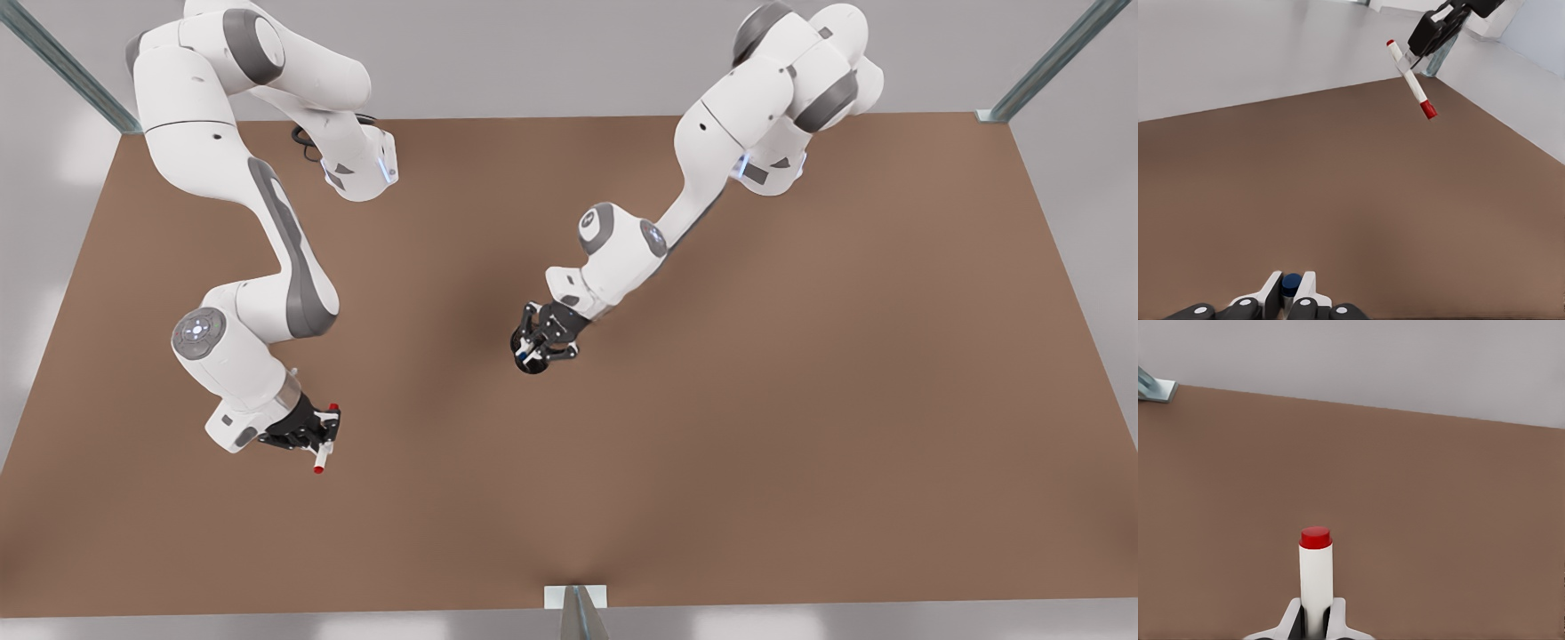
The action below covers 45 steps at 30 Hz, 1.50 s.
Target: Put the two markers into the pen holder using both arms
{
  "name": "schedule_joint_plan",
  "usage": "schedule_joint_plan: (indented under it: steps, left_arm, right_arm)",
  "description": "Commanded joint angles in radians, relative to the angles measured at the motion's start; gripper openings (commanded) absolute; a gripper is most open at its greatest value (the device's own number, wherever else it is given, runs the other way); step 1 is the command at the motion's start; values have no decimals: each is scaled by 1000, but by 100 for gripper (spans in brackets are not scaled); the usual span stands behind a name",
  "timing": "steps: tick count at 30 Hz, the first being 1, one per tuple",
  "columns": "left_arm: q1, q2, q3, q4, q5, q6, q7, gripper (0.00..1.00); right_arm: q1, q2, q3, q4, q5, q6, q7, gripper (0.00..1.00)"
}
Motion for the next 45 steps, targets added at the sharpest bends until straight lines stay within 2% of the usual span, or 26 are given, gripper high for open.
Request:
schedule_joint_plan:
  steps: [1, 2, 5, 6, 7, 9, 10, 11, 12, 13, 14, 16, 17, 18, 19, 22, 24, 29, 32, 35, 41, 45]
  left_arm:
    - [-19, -3, -1, 0, -4, 39, 216, 85]
    - [-36, -4, -1, 0, -4, 39, 218, 100]
    - [-44, -48, -1, -31, 1, 24, 221, 100]
    - [-6, -77, 1, -32, -1, -60, 218, 100]
    - [142, -83, 1, 26, 7, -316, 216, 100]
    - [292, -100, 42, 84, 66, -586, 163, 100]
    - [314, -88, 139, 224, 252, -807, -44, 100]
    - [337, -63, 191, 331, 297, -979, -169, 100]
    - [347, -65, 307, 374, 335, -1134, -313, 100]
    - [346, -74, 404, 454, 480, -1344, -523, 100]
    - [354, -132, 435, 465, 629, -1480, -549, 100]
    - [347, -223, 508, 465, 826, -1580, -654, 100]
    - [349, -272, 510, 465, 837, -1633, -650, 100]
    - [392, -332, 495, 437, 829, -1659, -647, 100]
    - [493, -399, 378, 360, 835, -1633, -650, 100]
    - [498, -399, 373, 366, 840, -1630, -649, 100]
    - [499, -399, 373, 366, 838, -1622, -652, 100]
    - [495, -399, 373, 368, 841, -1613, -650, 100]
    - [496, -393, 373, 368, 841, -1613, -649, 100]
    - [498, -384, 375, 368, 841, -1588, -649, 100]
    - [498, -376, 375, 368, 840, -1588, -649, 100]
    - [499, -370, 375, 368, 840, -1587, -650, 100]
  right_arm:
    - [-2, 0, 0, 0, -6, -5, 11, 28]
    - [-7, 0, 0, 0, -6, -5, 8, 28]
    - [-12, -6, 0, -7, -6, -11, 14, 28]
    - [-12, -8, 0, -9, -6, -14, 17, 28]
    - [-12, -9, 0, -9, -6, -14, 19, 28]
    - [-10, -8, 8, 2, -6, -5, 22, 28]
    - [-10, -11, 29, 14, -7, 4, 23, 28]
    - [-7, -9, 51, 40, -6, 4, 26, 28]
    - [-4, -15, 92, 51, -7, 6, 71, 28]
    - [1, -17, 138, 56, -9, 43, 121, 28]
    - [19, -17, 158, 56, -9, 81, 127, 28]
    - [67, -15, 163, 63, -9, 127, 175, 28]
    - [90, -15, 163, 68, -9, 155, 189, 28]
    - [96, -17, 198, 71, -12, 156, 244, 28]
    - [122, -26, 209, 82, -59, 156, 336, 28]
    - [133, -32, 313, 48, -303, 167, 683, 28]
    - [134, -31, 347, -4, -475, 225, 908, 28]
    - [252, 11, 347, -10, -856, 234, 1479, 28]
    - [286, 11, 347, -9, -863, 233, 1618, 28]
    - [284, 11, 345, -30, -871, 230, 1632, 28]
    - [309, 71, 342, -88, -1170, 228, 1888, 28]
    - [329, 92, 342, -96, -1251, 199, 1961, 28]
